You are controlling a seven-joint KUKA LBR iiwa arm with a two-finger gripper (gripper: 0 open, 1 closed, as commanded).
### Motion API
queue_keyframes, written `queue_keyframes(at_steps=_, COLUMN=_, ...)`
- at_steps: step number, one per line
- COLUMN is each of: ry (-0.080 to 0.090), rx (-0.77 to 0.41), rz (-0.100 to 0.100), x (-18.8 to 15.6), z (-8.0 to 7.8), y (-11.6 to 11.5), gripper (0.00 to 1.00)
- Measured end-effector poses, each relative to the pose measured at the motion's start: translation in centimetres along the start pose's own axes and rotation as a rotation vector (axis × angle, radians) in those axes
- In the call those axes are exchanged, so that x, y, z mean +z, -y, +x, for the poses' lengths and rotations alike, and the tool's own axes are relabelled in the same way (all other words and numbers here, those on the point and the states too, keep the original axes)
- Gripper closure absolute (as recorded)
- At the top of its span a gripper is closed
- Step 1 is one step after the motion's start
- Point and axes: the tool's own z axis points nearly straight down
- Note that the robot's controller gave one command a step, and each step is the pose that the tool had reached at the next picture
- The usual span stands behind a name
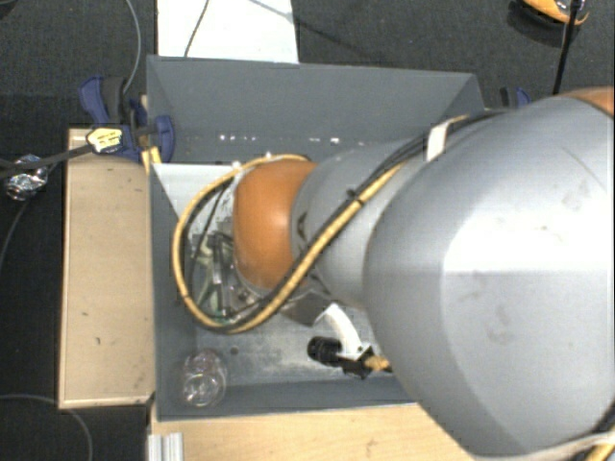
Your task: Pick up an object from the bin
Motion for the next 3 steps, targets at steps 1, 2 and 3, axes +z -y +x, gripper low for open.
queue_keyframes(at_steps=1, ry=0.0, rx=-0.001, rz=0.0, x=-0.4, z=0.0, y=0.0, gripper=1.0)
queue_keyframes(at_steps=2, ry=0.0, rx=-0.002, rz=0.001, x=-1.0, z=0.0, y=0.0, gripper=1.0)
queue_keyframes(at_steps=3, ry=-0.001, rx=-0.003, rz=0.006, x=-2.0, z=0.0, y=0.1, gripper=1.0)
